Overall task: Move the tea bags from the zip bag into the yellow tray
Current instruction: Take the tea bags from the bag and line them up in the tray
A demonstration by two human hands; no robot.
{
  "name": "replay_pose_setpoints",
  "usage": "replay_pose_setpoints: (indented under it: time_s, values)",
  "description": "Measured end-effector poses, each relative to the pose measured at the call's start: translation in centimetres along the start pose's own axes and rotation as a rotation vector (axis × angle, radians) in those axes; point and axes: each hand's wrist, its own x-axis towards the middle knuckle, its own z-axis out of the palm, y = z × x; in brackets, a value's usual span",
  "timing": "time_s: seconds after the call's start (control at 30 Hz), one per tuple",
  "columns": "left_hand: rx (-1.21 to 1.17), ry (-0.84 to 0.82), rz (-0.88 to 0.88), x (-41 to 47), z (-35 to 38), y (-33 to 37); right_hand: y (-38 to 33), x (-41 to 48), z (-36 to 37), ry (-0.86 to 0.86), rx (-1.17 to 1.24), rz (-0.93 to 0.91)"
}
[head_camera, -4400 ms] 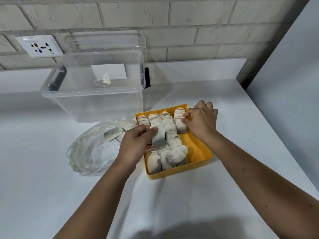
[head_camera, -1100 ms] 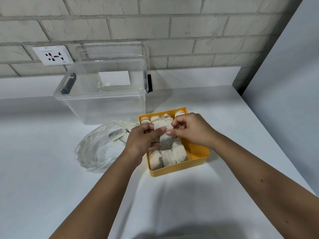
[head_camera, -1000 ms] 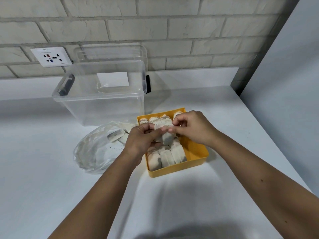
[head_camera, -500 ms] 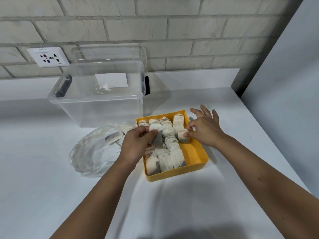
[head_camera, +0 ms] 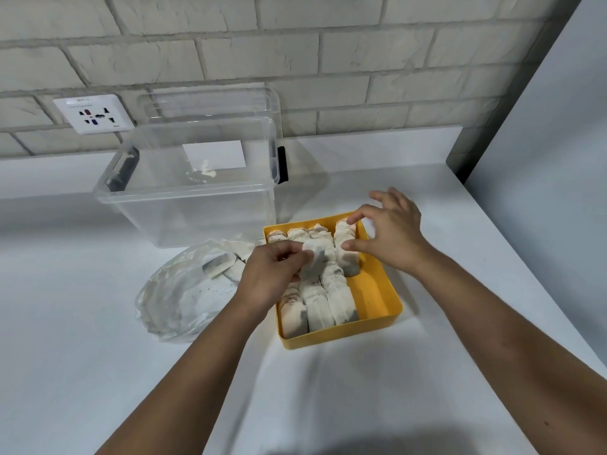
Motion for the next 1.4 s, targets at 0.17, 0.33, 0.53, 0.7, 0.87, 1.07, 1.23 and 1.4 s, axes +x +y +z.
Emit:
replay_pose_setpoints:
  time_s: [0.17, 0.33, 0.53, 0.7, 0.87, 1.07, 1.23, 1.4]
  values:
    - [0.064, -0.124, 0.098, 1.5, 2.1, 2.7, -1.3, -0.8, -3.6, -0.143, 0.137, -0.088]
    - [0.328, -0.145, 0.256, 3.0, 4.3, 2.7, 0.5, -1.0, -2.2, -0.058, 0.001, -0.089]
    - [0.808, -0.109, 0.306, 4.2, 5.6, -0.4, 1.5, -1.9, 0.9, -0.23, -0.152, -0.033]
    - [1.09, -0.057, 0.349, 4.6, 6.4, -0.7, 1.2, -1.5, 1.6, -0.206, -0.288, -0.043]
    - [1.176, -0.002, 0.376, 5.1, 6.6, -0.4, 0.9, -0.5, 2.4, -0.172, -0.37, -0.054]
    - [0.825, -0.071, 0.497, 2.5, 1.6, 2.7, 0.9, -1.6, 1.8, 0.101, -0.163, -0.065]
    - [0.737, 0.175, 0.631, -0.7, -7.6, 4.7, -3.5, -3.4, 0.5, 0.281, 0.358, -0.152]
    - [0.693, 0.219, 0.378, -1.7, -14.9, 2.3, -10.6, -4.1, 2.1, -0.052, 0.843, -0.179]
